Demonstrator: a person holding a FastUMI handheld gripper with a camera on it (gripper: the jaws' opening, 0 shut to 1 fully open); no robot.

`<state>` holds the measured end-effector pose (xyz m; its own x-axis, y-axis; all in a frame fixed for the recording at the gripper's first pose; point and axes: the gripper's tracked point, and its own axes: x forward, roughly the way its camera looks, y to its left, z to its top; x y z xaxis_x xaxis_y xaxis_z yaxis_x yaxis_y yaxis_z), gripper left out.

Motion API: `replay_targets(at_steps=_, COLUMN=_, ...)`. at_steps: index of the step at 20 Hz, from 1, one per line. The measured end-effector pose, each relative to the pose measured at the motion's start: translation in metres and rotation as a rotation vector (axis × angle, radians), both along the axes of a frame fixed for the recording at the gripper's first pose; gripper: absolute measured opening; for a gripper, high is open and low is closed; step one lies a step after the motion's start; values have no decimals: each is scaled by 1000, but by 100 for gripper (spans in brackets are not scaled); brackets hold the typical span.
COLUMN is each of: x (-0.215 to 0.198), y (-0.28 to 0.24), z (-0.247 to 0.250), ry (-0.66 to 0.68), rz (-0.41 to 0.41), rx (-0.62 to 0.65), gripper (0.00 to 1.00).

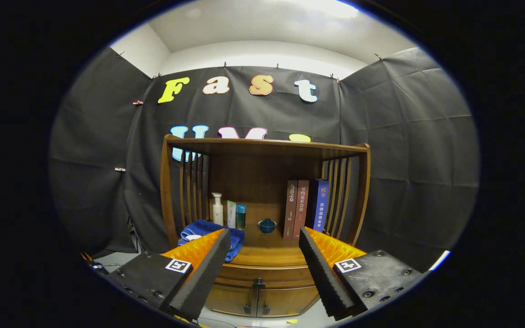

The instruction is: Pull open the drawer, take out the items inside it, and place them on the countertop above the cabinet.

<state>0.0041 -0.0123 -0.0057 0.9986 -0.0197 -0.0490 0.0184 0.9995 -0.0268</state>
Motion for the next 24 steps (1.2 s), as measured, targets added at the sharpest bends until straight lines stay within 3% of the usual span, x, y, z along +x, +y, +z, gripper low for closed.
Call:
replay_targets(at_steps=10, x=12, y=3, z=-26, ry=17, rz=27, rx=40, gripper=99)
replay_targets(at_steps=24, x=76, y=5, z=-231, ry=323, rz=28, rx=70, gripper=99)
